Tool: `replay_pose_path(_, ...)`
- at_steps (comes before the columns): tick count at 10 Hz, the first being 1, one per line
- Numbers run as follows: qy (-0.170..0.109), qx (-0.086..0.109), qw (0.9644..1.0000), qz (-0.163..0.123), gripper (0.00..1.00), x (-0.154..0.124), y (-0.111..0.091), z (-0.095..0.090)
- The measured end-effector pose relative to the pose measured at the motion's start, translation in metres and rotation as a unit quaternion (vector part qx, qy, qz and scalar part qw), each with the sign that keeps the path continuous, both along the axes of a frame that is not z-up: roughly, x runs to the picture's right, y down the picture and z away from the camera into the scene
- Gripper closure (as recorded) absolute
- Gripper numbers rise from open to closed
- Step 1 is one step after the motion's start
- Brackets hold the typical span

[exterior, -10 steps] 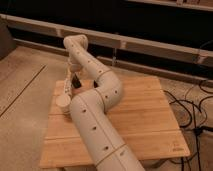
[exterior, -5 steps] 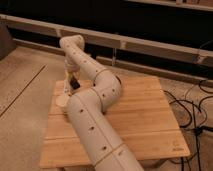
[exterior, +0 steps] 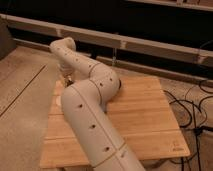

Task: Place the eraser in the ceramic cup

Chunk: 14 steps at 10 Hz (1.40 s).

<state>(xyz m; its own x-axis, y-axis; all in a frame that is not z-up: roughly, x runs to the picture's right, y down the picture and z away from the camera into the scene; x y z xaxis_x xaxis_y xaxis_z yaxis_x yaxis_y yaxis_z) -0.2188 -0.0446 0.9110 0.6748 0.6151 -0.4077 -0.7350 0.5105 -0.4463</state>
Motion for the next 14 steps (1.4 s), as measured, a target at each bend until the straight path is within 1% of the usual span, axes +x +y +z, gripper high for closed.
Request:
replay_pose_path(2,0.009,0.041,0.9990,0.012,1.00,0.014,0.001,-0.028)
replay_pose_path(3,0.011,0.054,0.9983,0.017,1.00,0.018,0.005,-0.039)
replay_pose_path(4,0.011,0.074,0.9970,0.022,1.00,0.024,0.010,-0.056)
replay_pose_path(5,0.011,0.082,0.9963,0.023,1.00,0.027,0.013,-0.063)
replay_pose_path(7,0.011,0.093,0.9953,0.026,1.00,0.032,0.016,-0.071)
replay_pose_path(9,0.009,0.094,0.9952,0.026,1.00,0.030,0.016,-0.072)
replay_pose_path(10,0.000,0.096,0.9952,0.023,1.00,0.023,0.014,-0.070)
replay_pose_path(11,-0.024,0.095,0.9950,0.020,1.00,0.005,0.013,-0.069)
replay_pose_path(12,-0.044,0.096,0.9943,0.016,1.00,-0.010,0.013,-0.069)
replay_pose_path(14,-0.069,0.100,0.9925,0.007,1.00,-0.025,0.011,-0.072)
